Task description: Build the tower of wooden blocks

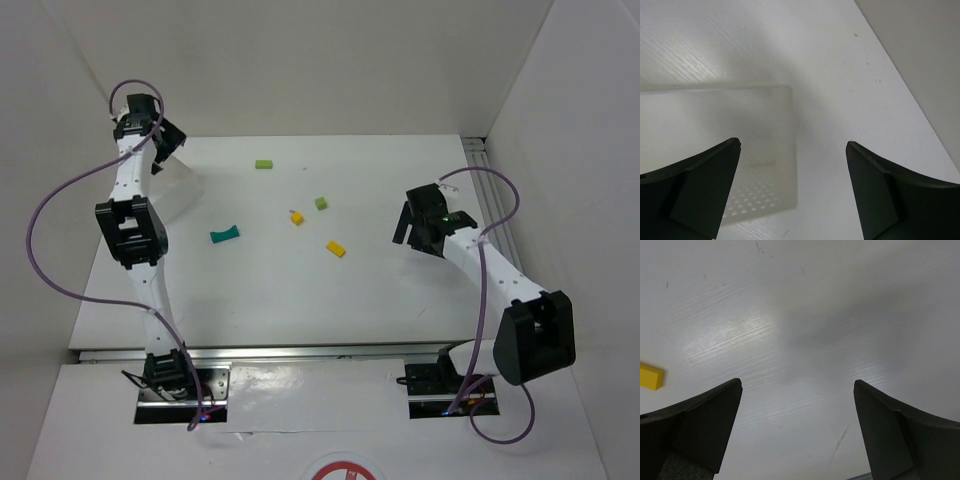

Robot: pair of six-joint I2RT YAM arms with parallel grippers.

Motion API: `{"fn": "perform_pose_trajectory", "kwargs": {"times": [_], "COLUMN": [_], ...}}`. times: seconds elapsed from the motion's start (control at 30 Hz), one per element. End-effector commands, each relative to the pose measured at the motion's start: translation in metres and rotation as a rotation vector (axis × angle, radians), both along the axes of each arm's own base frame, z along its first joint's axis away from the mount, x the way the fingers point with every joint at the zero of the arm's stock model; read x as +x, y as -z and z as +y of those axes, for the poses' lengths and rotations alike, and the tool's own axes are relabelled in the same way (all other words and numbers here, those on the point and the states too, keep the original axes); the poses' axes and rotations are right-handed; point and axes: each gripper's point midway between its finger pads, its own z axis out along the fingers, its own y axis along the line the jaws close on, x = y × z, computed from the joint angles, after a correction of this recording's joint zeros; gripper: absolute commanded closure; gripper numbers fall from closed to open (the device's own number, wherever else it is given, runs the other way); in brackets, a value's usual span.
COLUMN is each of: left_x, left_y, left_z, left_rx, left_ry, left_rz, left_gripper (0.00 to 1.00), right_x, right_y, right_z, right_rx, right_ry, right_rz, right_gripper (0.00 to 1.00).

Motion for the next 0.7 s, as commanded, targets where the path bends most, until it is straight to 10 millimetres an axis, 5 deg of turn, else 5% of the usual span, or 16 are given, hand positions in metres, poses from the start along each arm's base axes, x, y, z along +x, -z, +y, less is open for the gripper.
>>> {"fn": "perform_pose_trajectory", "kwargs": {"times": [0.0,0.1,0.13,0.17,0.2,0.23,0.27,0.37,0.4,0.5,0.57,0.67], "left_x": [0.007,-0.022,-0.029,-0.040,-0.051,-0.072,-0.083,-0.124,-0.140,-0.173,-0.200,-0.231], "left_y": [-0.116,-0.168,-0.179,-0.186,-0.174,-0.194,-0.191,-0.160,-0.128,-0.102,-0.066,-0.044], "left_z": [-0.062,-0.097,-0.126,-0.135,-0.149,-0.175,-0.185,-0.214,-0.224,-0.221,-0.222,-0.220], "left_rx": [0.105,0.198,0.238,0.274,0.275,0.297,0.297,0.267,0.254,0.271,0.212,0.183], "left_ry": [0.221,0.297,0.370,0.372,0.395,0.465,0.486,0.585,0.627,0.641,0.657,0.684], "left_rz": [-0.222,-0.278,-0.290,-0.289,-0.251,-0.285,-0.271,-0.190,-0.115,-0.033,0.056,0.085], "left_gripper": [0.00,0.00,0.00,0.00,0.02,0.02,0.02,0.08,0.15,0.20,0.22,0.22], "right_x": [0.022,0.030,0.037,0.037,0.039,0.048,0.045,0.047,0.048,0.058,0.069,0.087], "right_y": [-0.019,-0.030,-0.033,-0.035,-0.036,-0.038,-0.039,-0.034,-0.021,-0.020,-0.020,-0.025], "right_z": [0.023,0.050,0.061,0.077,0.088,0.102,0.121,0.161,0.173,0.205,0.226,0.236], "right_rx": [0.027,0.020,0.022,0.008,0.000,-0.004,-0.026,-0.071,-0.087,-0.053,-0.018,0.040], "right_ry": [-0.045,-0.122,-0.144,-0.182,-0.204,-0.214,-0.246,-0.284,-0.306,-0.397,-0.463,-0.511], "right_rz": [-0.069,-0.090,-0.093,-0.101,-0.104,-0.113,-0.117,-0.102,-0.077,-0.074,-0.085,-0.121], "right_gripper": [0.00,0.00,0.00,0.00,0.00,0.00,0.00,0.00,0.00,0.00,0.00,0.00]}}
